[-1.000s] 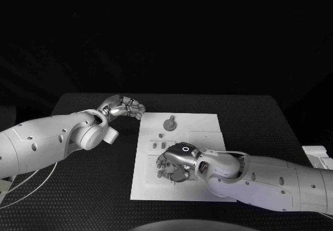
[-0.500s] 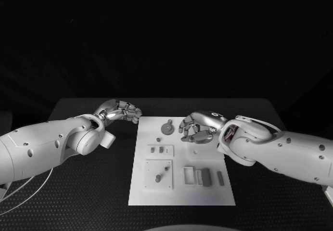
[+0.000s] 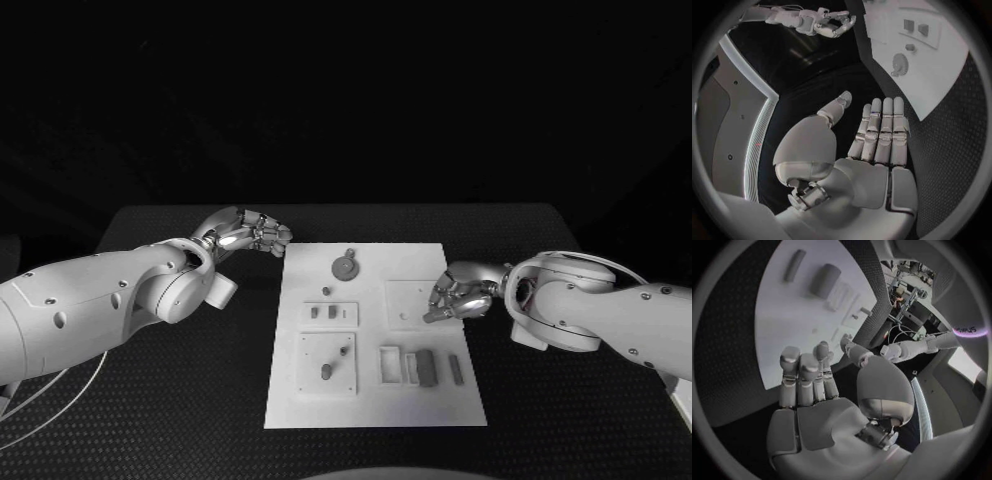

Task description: Assemble the parts on the task board

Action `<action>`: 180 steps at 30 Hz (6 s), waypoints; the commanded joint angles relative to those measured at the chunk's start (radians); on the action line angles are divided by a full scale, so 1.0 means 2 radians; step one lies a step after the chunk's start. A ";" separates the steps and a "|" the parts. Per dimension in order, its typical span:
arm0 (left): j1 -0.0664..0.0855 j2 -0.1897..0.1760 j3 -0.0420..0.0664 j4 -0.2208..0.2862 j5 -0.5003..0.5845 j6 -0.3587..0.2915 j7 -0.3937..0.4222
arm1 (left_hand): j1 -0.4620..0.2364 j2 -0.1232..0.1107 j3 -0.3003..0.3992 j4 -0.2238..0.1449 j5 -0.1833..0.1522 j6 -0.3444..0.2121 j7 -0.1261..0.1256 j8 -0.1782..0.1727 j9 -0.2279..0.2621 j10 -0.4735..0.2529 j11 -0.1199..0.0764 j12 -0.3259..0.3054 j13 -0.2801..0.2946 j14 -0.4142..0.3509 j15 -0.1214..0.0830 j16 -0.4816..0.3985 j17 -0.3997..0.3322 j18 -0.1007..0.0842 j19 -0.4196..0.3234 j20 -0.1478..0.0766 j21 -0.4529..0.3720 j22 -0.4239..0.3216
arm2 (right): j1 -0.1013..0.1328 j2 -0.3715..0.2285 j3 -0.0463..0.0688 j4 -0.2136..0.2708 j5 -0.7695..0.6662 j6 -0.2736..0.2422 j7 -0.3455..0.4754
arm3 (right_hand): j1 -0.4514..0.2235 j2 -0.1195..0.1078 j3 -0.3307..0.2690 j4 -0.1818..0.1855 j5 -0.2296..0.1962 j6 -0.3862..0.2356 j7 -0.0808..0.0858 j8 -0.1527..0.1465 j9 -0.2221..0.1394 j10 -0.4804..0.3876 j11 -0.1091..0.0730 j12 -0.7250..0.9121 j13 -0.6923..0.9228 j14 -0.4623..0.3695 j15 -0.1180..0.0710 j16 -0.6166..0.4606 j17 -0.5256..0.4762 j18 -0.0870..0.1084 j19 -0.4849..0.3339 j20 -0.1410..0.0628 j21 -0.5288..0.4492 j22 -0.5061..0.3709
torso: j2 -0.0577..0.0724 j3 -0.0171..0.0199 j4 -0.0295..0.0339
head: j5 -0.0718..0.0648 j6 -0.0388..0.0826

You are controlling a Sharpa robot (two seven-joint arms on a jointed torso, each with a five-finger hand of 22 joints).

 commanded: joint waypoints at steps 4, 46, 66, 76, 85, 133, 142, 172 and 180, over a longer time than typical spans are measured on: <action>0.000 0.004 0.000 -0.001 0.003 0.005 0.003 | -0.005 -0.001 -0.001 0.003 0.000 0.001 0.002 -0.003 -0.001 0.001 0.004 0.002 -0.001 0.000 0.002 -0.001 -0.001 0.010 -0.001 0.003 -0.002 -0.001 | 0.000 -0.017 -0.028 0.007 0.079 0.092 -0.084 | -0.028 0.017 -0.006 0.006 -0.001 0.015 -0.005 0.004 0.009 0.003 -0.005 0.022 0.016 0.006 -0.009 0.021 0.027 0.034 0.002 -0.009 0.019 0.012 | -0.001 -0.0016 -0.0001 | -0.003 -0.003; 0.000 0.007 0.000 -0.003 0.004 0.001 0.007 | -0.008 0.000 -0.001 0.007 0.000 0.002 0.001 -0.002 -0.001 0.002 0.004 0.003 -0.003 0.002 0.002 0.000 -0.002 0.010 0.000 0.003 -0.002 -0.001 | -0.037 0.037 -0.038 0.011 0.032 0.052 -0.143 | -0.112 -0.034 0.027 0.058 -0.002 0.015 -0.001 -0.026 -0.002 0.005 -0.003 0.031 0.022 0.015 -0.007 0.032 0.062 0.034 -0.007 -0.023 0.044 0.009 | 0.000 -0.0008 0.0010 | -0.005 -0.009; 0.000 0.005 0.000 -0.003 0.004 0.001 0.005 | -0.008 0.000 -0.001 0.007 0.000 0.002 0.001 -0.002 -0.001 0.002 0.004 0.003 -0.003 0.002 0.002 0.000 -0.002 0.010 0.000 0.003 -0.002 -0.001 | -0.050 0.047 -0.039 0.006 0.019 0.041 -0.144 | -0.099 0.030 0.006 -0.024 -0.002 0.021 -0.001 -0.029 -0.001 0.005 -0.003 0.033 0.024 0.017 -0.006 0.032 0.069 0.034 -0.012 -0.021 0.050 0.009 | 0.000 -0.0011 0.0008 | -0.003 -0.013; 0.000 0.006 0.000 -0.004 0.004 0.003 0.004 | -0.008 0.000 -0.001 0.007 0.000 0.002 0.001 -0.002 -0.001 0.002 0.004 0.003 -0.004 0.002 0.002 0.000 -0.002 0.010 0.000 0.004 -0.002 -0.001 | -0.036 0.030 -0.039 0.029 0.049 0.020 -0.135 | -0.112 0.074 0.014 -0.089 -0.001 0.035 -0.004 -0.029 0.000 0.008 -0.005 0.031 0.021 0.017 -0.008 0.025 0.066 0.034 -0.013 -0.016 0.050 0.007 | -0.001 -0.0013 0.0010 | -0.004 -0.011; 0.000 0.006 -0.001 -0.005 0.004 0.001 0.003 | -0.008 -0.001 -0.001 0.007 0.000 0.002 0.001 -0.002 -0.001 0.002 0.004 0.003 -0.004 0.001 0.002 -0.001 -0.002 0.010 0.000 0.004 -0.002 -0.001 | 0.008 0.014 -0.039 0.053 0.060 0.016 -0.130 | -0.122 0.073 0.013 -0.098 -0.001 0.041 -0.006 -0.028 0.001 0.011 -0.007 0.031 0.019 0.020 -0.009 0.026 0.070 0.034 -0.011 -0.013 0.050 0.007 | 0.000 -0.0011 0.0009 | -0.003 -0.010; -0.001 0.008 -0.001 -0.004 0.005 -0.005 0.005 | -0.009 -0.002 -0.001 0.009 0.000 0.001 0.002 -0.002 -0.001 0.001 0.005 0.002 -0.007 -0.001 0.003 -0.001 -0.003 0.010 -0.004 0.005 -0.003 -0.002 | -0.013 0.104 -0.039 -0.021 0.131 0.039 -0.140 | -0.145 0.063 0.020 -0.085 -0.001 0.048 -0.008 -0.029 0.002 0.014 -0.008 0.030 0.018 0.021 -0.011 0.026 0.071 0.034 -0.010 -0.011 0.049 0.007 | 0.000 -0.0010 0.0008 | 0.006 -0.019; -0.001 0.008 -0.001 -0.005 0.005 -0.003 0.004 | -0.009 -0.002 -0.001 0.009 0.000 0.001 0.002 -0.002 -0.001 0.001 0.004 0.002 -0.007 -0.001 0.003 -0.001 -0.003 0.010 -0.004 0.005 -0.003 -0.002 | -0.015 0.104 -0.039 -0.023 0.131 0.032 -0.139 | -0.147 0.063 0.020 -0.082 -0.001 0.048 -0.008 -0.030 0.002 0.014 -0.008 0.030 0.018 0.021 -0.011 0.025 0.070 0.034 -0.010 -0.010 0.049 0.007 | 0.000 -0.0007 0.0007 | 0.006 -0.019; -0.004 0.010 -0.001 -0.007 0.005 -0.001 0.003 | -0.009 -0.002 -0.002 0.010 0.000 0.001 0.002 -0.002 -0.002 0.001 0.005 0.002 -0.009 -0.001 0.003 -0.001 -0.004 0.010 -0.004 0.005 -0.003 -0.001 | -0.018 0.112 -0.039 -0.026 0.131 0.023 -0.145 | -0.164 0.063 0.021 -0.070 -0.001 0.046 -0.007 -0.032 0.001 0.012 -0.008 0.029 0.018 0.018 -0.010 0.022 0.067 0.034 -0.012 -0.010 0.047 0.007 | 0.000 -0.0012 0.0009 | 0.004 -0.020; -0.004 0.009 -0.001 -0.006 0.005 -0.001 0.003 | -0.009 -0.002 -0.002 0.010 0.000 0.001 0.002 -0.002 -0.002 0.001 0.005 0.002 -0.009 -0.001 0.003 -0.001 -0.004 0.010 -0.004 0.005 -0.003 -0.001 | -0.019 0.113 -0.039 -0.027 0.130 0.019 -0.149 | -0.164 0.063 0.021 -0.070 -0.001 0.046 -0.007 -0.032 0.001 0.012 -0.008 0.029 0.018 0.018 -0.010 0.022 0.067 0.034 -0.012 -0.010 0.047 0.007 | 0.000 -0.0010 0.0007 | 0.004 -0.021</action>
